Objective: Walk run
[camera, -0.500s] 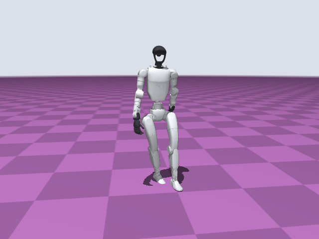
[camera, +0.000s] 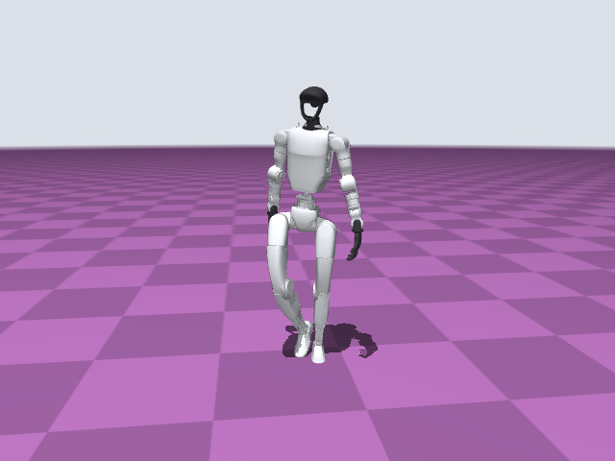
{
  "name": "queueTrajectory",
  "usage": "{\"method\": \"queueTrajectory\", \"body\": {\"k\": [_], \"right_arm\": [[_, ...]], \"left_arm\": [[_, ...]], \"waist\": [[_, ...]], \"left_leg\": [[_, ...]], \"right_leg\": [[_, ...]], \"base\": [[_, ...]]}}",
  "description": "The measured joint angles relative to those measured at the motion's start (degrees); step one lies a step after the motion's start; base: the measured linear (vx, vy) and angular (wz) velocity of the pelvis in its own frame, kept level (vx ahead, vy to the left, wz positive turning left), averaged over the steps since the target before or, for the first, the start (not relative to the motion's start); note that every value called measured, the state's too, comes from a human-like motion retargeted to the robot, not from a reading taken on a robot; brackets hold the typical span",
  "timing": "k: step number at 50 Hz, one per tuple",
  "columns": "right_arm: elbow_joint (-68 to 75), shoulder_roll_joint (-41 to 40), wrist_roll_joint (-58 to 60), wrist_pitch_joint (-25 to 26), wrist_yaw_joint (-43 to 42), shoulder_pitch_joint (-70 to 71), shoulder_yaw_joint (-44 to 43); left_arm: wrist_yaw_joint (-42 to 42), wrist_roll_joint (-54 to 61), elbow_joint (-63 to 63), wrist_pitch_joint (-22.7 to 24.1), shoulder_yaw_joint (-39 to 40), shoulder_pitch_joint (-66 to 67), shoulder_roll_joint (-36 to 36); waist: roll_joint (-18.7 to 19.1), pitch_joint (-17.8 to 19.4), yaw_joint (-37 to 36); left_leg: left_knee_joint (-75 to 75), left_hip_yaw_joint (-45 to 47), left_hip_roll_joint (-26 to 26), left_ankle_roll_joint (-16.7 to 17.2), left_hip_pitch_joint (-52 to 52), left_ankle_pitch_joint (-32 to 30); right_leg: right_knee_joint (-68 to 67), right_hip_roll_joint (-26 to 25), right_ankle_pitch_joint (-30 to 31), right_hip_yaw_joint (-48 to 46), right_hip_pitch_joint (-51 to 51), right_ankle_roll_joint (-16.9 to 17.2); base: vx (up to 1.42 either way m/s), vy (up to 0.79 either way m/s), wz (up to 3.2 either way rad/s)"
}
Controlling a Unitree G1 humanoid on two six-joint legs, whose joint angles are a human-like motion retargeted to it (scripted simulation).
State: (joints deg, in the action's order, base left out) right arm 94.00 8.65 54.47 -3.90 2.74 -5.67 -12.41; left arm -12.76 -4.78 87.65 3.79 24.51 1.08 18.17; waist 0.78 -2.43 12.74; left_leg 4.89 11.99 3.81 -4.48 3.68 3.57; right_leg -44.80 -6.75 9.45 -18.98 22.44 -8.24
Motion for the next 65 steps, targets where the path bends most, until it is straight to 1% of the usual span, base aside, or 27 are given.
{"method": "queueTrajectory", "body": {"k": [4, 9, 11, 15, 17, 20, 23, 25, 27, 28, 32, 35, 37, 39, 45, 47, 48, 50, 51, 52, 55, 57, 58, 61, 62, 63, 65], "right_arm": [[-0.32, -0.25, -4.4, -0.06, 0.85, -0.07, -2.78], [0.41, -1.12, -11.7, -1.06, 1.72, -0.89, -5.31], [1.02, -1.47, -13.72, -2.02, 1.67, -1.78, -5.49], [2.73, -1.99, -13.84, -2.92, 0.11, -3.98, -5.62], [3.4, -2.11, -12.44, -2.02, -0.27, -4.88, -6.36], [3.4, -2.24, -9.84, -0.15, -0.03, -6.21, -8.54], [3.4, -2.28, -10.42, 0.97, 0.66, -6.61, -9.94], [3.4, -2.21, -11.62, 0.92, 0.71, -5.62, -10.37], [2.93, -2.35, -12.86, -0.05, 0.08, -3.44, -9.57], [1.71, -2.55, -13.44, -0.39, -0.08, -2.44, -8.83], [-4.81, -2.77, -13.37, -1.63, 1.2, 2.75, -5.86], [-10.07, -2.62, -11.95, -3.53, 2.46, 6.81, -3.06], [-13.18, -2.3, -11.49, -4.75, 3.11, 9.3, -0.89], [-15.83, -1.93, -11.06, -5.82, 3.46, 11.52, 0.68], [-21.07, -1.08, -10.57, -7.89, 3.44, 15.38, 2.09], [-21.74, -0.93, -11.29, -7.96, 2.84, 15.22, 1.65], [-21.74, -0.89, -11.88, -7.96, 2.38, 14.94, 1.38], [-20.97, -0.85, -13.12, -7.86, 1.51, 14.1, 0.63], [-20.0, -0.81, -13.53, -7.57, 1.22, 13.6, 0.17], [-18.9, -0.75, -13.82, -7.19, 1.02, 13.07, -0.27], [-14.08, -0.25, -13.23, -5.32, 1.27, 11.19, -1.36], [-9.93, 0.27, -11.51, -3.64, 1.32, 9.37, -2.17], [-7.79, 0.48, -10.36, -2.59, 1.11, 8.27, -2.75], [-1.71, 0.25, -7.88, 0.04, -1.54, 4.0, -3.26], [0.14, -0.05, -8.09, 0.32, -3.04, 2.51, -2.91], [1.73, -0.13, -9.15, 0.06, -4.6, 1.01, -2.49], [3.4, 0.01, -11.64, -1.57, -6.29, -1.93, -1.99]], "left_arm": [[0.26, -0.6, -3.7, 2.02, -1.82, -1.74, 1.33], [1.17, -1.31, -4.43, 2.74, -3.01, -4.76, 2.11], [1.48, -1.18, -3.68, 2.44, -3.64, -6.16, 1.77], [0.71, -1.23, -2.83, 2.28, -5.03, -7.45, -0.82], [-0.21, -2.45, -3.03, 2.55, -4.81, -7.25, -3.31], [-2.18, -4.48, -3.51, 3.56, -4.32, -5.64, -7.1], [-2.62, -7.42, -3.33, 4.85, -4.76, -2.15, -9.83], [-0.43, -9.28, -2.87, 4.9, -5.98, 0.64, -10.74], [3.3, -12.22, -1.83, 4.13, -7.21, 2.99, -10.16], [5.01, -14.42, -1.24, 3.61, -7.7, 4.05, -9.7], [10.05, -25.28, 0.31, 1.5, -7.33, 8.85, -9.13], [10.36, -28.81, 2.27, 1.37, -5.9, 12.36, -9.1], [8.54, -28.5, 3.71, 1.37, -4.61, 14.41, -9.21], [6.58, -27.9, 5.08, 0.94, -2.59, 16.07, -9.67], [2.51, -24.49, 7.22, -0.04, 2.67, 18.71, -10.74], [1.61, -24.19, 6.64, 0.25, 3.79, 19.15, -10.58], [1.39, -24.24, 6.26, 0.5, 4.24, 19.33, -10.36], [1.26, -24.23, 5.44, 0.89, 4.82, 19.53, -9.52], [1.35, -24.07, 4.93, 0.79, 5.0, 19.5, -9.11], [1.49, -23.87, 4.39, 0.65, 5.14, 19.46, -8.74], [2.23, -23.1, 2.85, 0.34, 5.37, 19.28, -7.96], [2.95, -22.72, 2.5, 0.53, 5.54, 19.32, -7.45], [3.28, -22.49, 2.59, 0.49, 5.6, 19.31, -7.23], [3.05, -20.42, 4.34, -0.93, 5.83, 18.32, -5.96], [2.45, -19.27, 5.15, -1.8, 5.72, 17.44, -5.29], [1.58, -17.95, 5.78, -2.76, 5.12, 16.22, -4.75], [0.16, -15.22, 6.11, -4.14, 3.38, 13.37, -4.23]], "waist": [[0.05, -0.42, 3.9], [-0.62, -0.22, 7.3], [-0.34, -0.41, 7.61], [1.31, -0.89, 8.06], [2.4, -1.26, 9.1], [3.54, -2.06, 11.01], [2.61, -3.56, 10.49], [-0.2, -3.95, 9.81], [-3.55, -3.76, 8.66], [-4.61, -3.6, 8.57], [-7.39, -2.93, 7.24], [-8.4, -2.49, 6.1], [-8.41, -2.2, 5.0], [-7.69, -1.83, 4.23], [-4.27, 0.32, 1.6], [-3.82, 1.15, 0.04], [-3.68, 1.47, -0.84], [-2.75, 2.27, -1.81], [-2.53, 2.56, -1.89], [-2.44, 2.78, -2.01], [-3.44, 2.52, -3.05], [-4.02, 1.55, -5.1], [-4.28, 0.63, -5.99], [-5.68, -3.49, -4.05], [-6.05, -4.59, -3.19], [-6.45, -5.0, -2.17], [-7.89, -4.96, -0.33]], "left_leg": [[-1.86, 4.33, -2.77, -0.31, -4.02, 1.93], [-3.05, 8.05, -6.9, 0.46, -9.33, 4.48], [-3.11, 9.39, -7.55, 1.32, -10.92, 5.24], [-2.14, 11.06, -6.74, 3.82, -13.49, 5.31], [-0.92, 10.64, -5.72, 5.29, -14.27, 3.69], [2.28, 9.65, -4.25, 8.35, -15.25, -1.94], [9.86, 9.64, -3.6, 11.02, -14.91, -15.21], [18.94, 10.31, -3.4, 9.91, -13.13, -23.8], [30.38, 10.37, -3.53, 5.3, -9.6, -28.24], [35.05, 7.58, -4.32, 4.67, -7.29, -28.45], [43.18, -0.53, -7.19, 6.3, 0.32, -16.83], [40.09, 1.46, -4.83, 1.62, 4.19, -9.02], [33.97, 3.2, -3.7, -0.96, 6.36, -6.77], [26.39, 1.86, -4.25, -0.92, 8.19, -7.07], [5.85, -17.49, -9.81, 4.0, 13.07, -8.84], [0.89, -20.29, -10.72, 5.68, 14.75, -9.25], [-1.37, -20.97, -11.28, 7.13, 15.28, -9.59], [-5.06, -20.56, -11.57, 14.3, 15.56, -10.58], [-5.78, -18.65, -11.6, 15.29, 15.42, -10.46], [-6.19, -17.47, -11.84, 15.26, 15.15, -10.38], [-4.78, -18.28, -13.5, 6.98, 13.43, -12.73], [-4.28, -14.41, -12.82, 4.83, 12.57, -15.27], [-4.66, -16.23, -13.12, 3.73, 12.13, -15.82], [-3.75, -16.1, -12.06, 4.32, 11.77, -13.0], [-3.33, -15.85, -11.48, 4.62, 11.73, -11.98], [-3.26, -14.98, -11.7, 3.94, 10.65, -11.01], [-3.47, -13.12, -13.53, 2.01, 7.36, -8.94]], "right_leg": [[11.16, 4.14, -3.47, -1.55, 4.68, 2.1], [29.58, 8.85, -2.5, -3.07, 5.63, 5.06], [36.3, 10.6, -2.04, -7.98, 4.87, 5.9], [44.33, 9.83, -2.39, -14.46, 2.58, 3.43], [43.96, 9.16, -1.47, -16.42, 0.91, -0.44], [44.46, 8.33, 2.03, -17.99, -0.98, -3.55], [42.42, 7.75, -2.4, -14.01, -2.85, -4.96], [41.22, 8.78, -4.42, -10.07, -4.87, -5.22], [41.39, 8.42, -5.69, -4.95, -7.34, -6.24], [41.72, 8.03, -5.96, -2.95, -8.56, -6.46], [42.31, 5.84, -6.48, 4.91, -12.46, -6.76], [42.15, 4.23, -6.64, 9.12, -14.97, -6.76], [41.32, 2.67, -6.79, 13.94, -15.89, -6.76], [40.57, 0.81, -7.01, 17.38, -16.72, -6.76], [39.12, -5.73, -7.64, 25.6, -20.59, -6.76], [38.59, -7.14, -7.95, 28.04, -22.36, -6.76], [38.43, -7.6, -8.05, 28.75, -23.32, -6.76], [38.1, -9.15, -8.16, 29.12, -25.13, -6.76], [37.97, -9.41, -7.95, 28.48, -25.89, -6.76], [37.82, -9.5, -7.61, 27.76, -26.63, -6.76], [36.85, -8.53, -5.04, 26.24, -28.44, -6.76], [35.2, -8.6, -1.63, 27.14, -29.51, -6.76], [34.2, -8.56, 0.8, 27.19, -29.72, -6.76], [30.98, -8.3, 12.96, 22.23, -28.33, -6.33], [28.65, -8.34, 17.19, 20.58, -27.13, -4.89], [24.11, -7.67, 19.71, 19.32, -25.47, -1.43], [11.61, -3.26, 20.55, 12.41, -21.62, 5.96]], "base": [[0.4, 0.0, -0.98], [0.44, -0.06, -0.71], [0.51, -0.14, -0.67], [0.53, -0.19, -0.43], [0.62, -0.27, 0.09], [0.68, -0.36, -0.02], [0.69, -0.43, -0.67], [0.56, -0.37, -1.17], [0.5, -0.37, -1.8], [0.54, -0.38, -1.79], [0.46, -0.28, -2.04], [0.4, -0.16, -2.35], [0.47, -0.11, -2.42], [0.48, -0.06, -2.22], [0.5, -0.04, -1.86], [0.57, -0.03, -1.54], [0.67, -0.03, -1.32], [0.63, -0.02, -0.92], [0.6, -0.03, -0.58], [0.69, -0.06, -0.49], [0.69, -0.12, -0.8], [0.84, -0.14, -1.37], [0.9, -0.18, -1.19], [0.85, -0.35, -0.64], [0.72, -0.4, -0.48], [0.72, -0.26, -0.21], [0.64, -0.16, -0.21]]}}
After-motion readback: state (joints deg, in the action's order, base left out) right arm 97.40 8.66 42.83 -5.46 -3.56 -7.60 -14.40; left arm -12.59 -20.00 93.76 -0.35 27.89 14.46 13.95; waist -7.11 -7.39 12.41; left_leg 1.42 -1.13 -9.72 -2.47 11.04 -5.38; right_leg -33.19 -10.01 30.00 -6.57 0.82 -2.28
